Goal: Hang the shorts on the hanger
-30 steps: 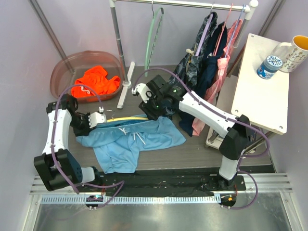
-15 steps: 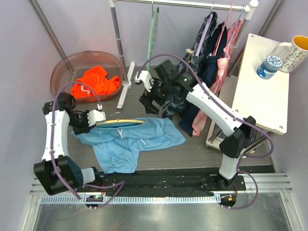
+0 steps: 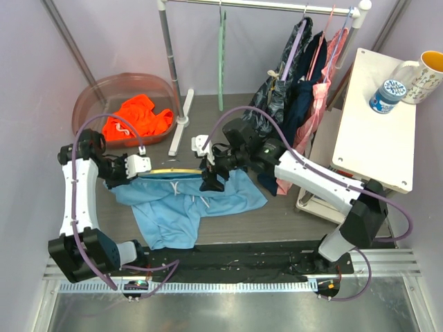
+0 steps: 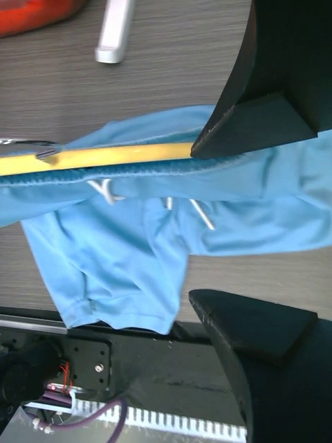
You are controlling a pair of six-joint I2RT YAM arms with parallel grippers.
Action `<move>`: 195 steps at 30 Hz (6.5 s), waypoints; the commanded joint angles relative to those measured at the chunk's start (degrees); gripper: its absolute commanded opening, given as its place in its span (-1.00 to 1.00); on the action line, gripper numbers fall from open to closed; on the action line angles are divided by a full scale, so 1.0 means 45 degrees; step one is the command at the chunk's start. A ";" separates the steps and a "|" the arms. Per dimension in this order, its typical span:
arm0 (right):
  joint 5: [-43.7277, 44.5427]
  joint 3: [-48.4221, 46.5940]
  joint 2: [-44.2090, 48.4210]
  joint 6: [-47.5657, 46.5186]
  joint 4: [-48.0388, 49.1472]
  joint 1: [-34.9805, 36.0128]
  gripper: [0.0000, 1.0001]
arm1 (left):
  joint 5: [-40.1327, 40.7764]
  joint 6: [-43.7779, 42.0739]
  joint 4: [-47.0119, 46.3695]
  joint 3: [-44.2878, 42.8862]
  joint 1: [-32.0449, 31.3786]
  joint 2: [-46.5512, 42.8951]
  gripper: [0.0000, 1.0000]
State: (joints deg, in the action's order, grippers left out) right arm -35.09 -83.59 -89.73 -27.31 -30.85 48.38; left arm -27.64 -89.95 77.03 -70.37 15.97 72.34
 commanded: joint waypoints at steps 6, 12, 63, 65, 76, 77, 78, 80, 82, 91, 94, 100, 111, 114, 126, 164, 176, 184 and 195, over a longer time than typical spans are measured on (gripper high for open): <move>-0.1107 0.0354 -0.1444 0.0034 0.4785 0.0225 0.35 | -0.1553 -0.1027 0.2568 -0.0163 0.0007 -0.0587 -1.00; -0.0602 0.0003 -0.2167 -0.0064 0.4631 0.0382 -0.10 | -0.2197 -0.1065 0.2861 -0.0436 0.0007 -0.0508 -1.00; 0.7092 -0.3767 0.3418 1.0051 -0.6816 -0.3602 -0.99 | -0.8077 0.8993 -0.3525 -0.1004 -0.1517 -0.3632 0.65; 0.7738 -0.3788 0.3359 1.0598 -0.6700 -0.3622 -0.99 | -0.8077 0.9032 -0.3622 -0.0790 -0.1556 -0.3769 0.65; 0.9381 -0.5894 0.2092 1.1440 -0.6251 -0.3720 -0.99 | -0.7940 0.9032 -0.3662 -0.0359 -0.1693 -0.4005 0.66; 0.9225 -0.6419 0.1954 1.1421 -0.6230 -0.3720 -0.99 | -0.7940 0.9052 -0.3662 -0.0359 -0.1712 -0.4004 0.66; 0.9147 -0.6656 0.1798 1.1440 -0.6191 -0.3739 -0.99 | -0.7921 0.9052 -0.3662 -0.0339 -0.1732 -0.4004 0.66; 0.9107 -0.7320 0.1388 1.1596 -0.6172 -0.3720 -0.99 | -0.7862 0.9052 -0.3662 -0.0339 -0.1732 -0.4024 0.66; 0.9204 -0.7904 0.1133 1.1635 -0.6114 -0.3739 -0.99 | -0.7823 0.8994 -0.3662 -0.0300 -0.1751 -0.4121 0.66; 1.0728 -1.1302 -0.0820 1.1051 -0.6113 -0.3701 -0.99 | -0.7726 0.8643 -0.3370 -0.0242 -0.1751 -0.4277 0.66; 1.0922 -1.1890 -0.1211 1.0543 -0.5977 -0.3778 -0.99 | -0.7589 0.8349 -0.3272 -0.0125 -0.1771 -0.4375 0.66; 1.0145 -1.3295 -0.2205 0.9820 -0.5879 -0.4382 -0.98 | -0.7666 0.8193 -0.3193 0.0168 -0.1751 -0.4531 0.67; 0.8793 -1.3573 -0.2598 0.9214 -0.2836 -0.5087 -0.99 | -0.7628 0.7744 -0.3076 0.0968 -0.1771 -0.5176 0.66; 0.9067 -1.3631 -0.2812 0.9175 -0.2093 -0.5107 -0.99 | -0.7667 0.7587 -0.3017 0.1105 -0.1771 -0.5235 0.67; 0.9732 -1.4468 -0.4394 0.9467 -0.0196 -0.5477 -0.98 | -0.7784 0.7177 -0.2959 0.1516 -0.1771 -0.5293 0.67; 0.9615 -1.3671 -0.5411 1.1967 0.1212 -0.6337 -0.99 | -0.7413 0.6122 -0.2021 0.1849 -0.1771 -0.5723 0.67; 0.8289 -1.3065 -0.5217 1.2436 0.0509 -0.6337 -0.39 | -0.7140 0.6179 -0.1923 0.1888 -0.1771 -0.5879 0.68; 0.7994 -1.2831 -0.3967 1.2222 0.0332 -0.6356 0.46 | -0.7334 1.0629 -0.3814 0.1653 -0.1771 -0.5333 0.75; 0.8052 -1.1367 -0.1760 1.1226 0.0176 -0.6318 0.90 | -0.7141 1.6759 -0.7387 0.1692 -0.1751 -0.5449 1.00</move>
State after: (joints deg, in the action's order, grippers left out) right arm 1.28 -135.83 -102.61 25.89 -32.16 20.08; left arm -60.01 -28.01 53.34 -61.63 8.21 48.66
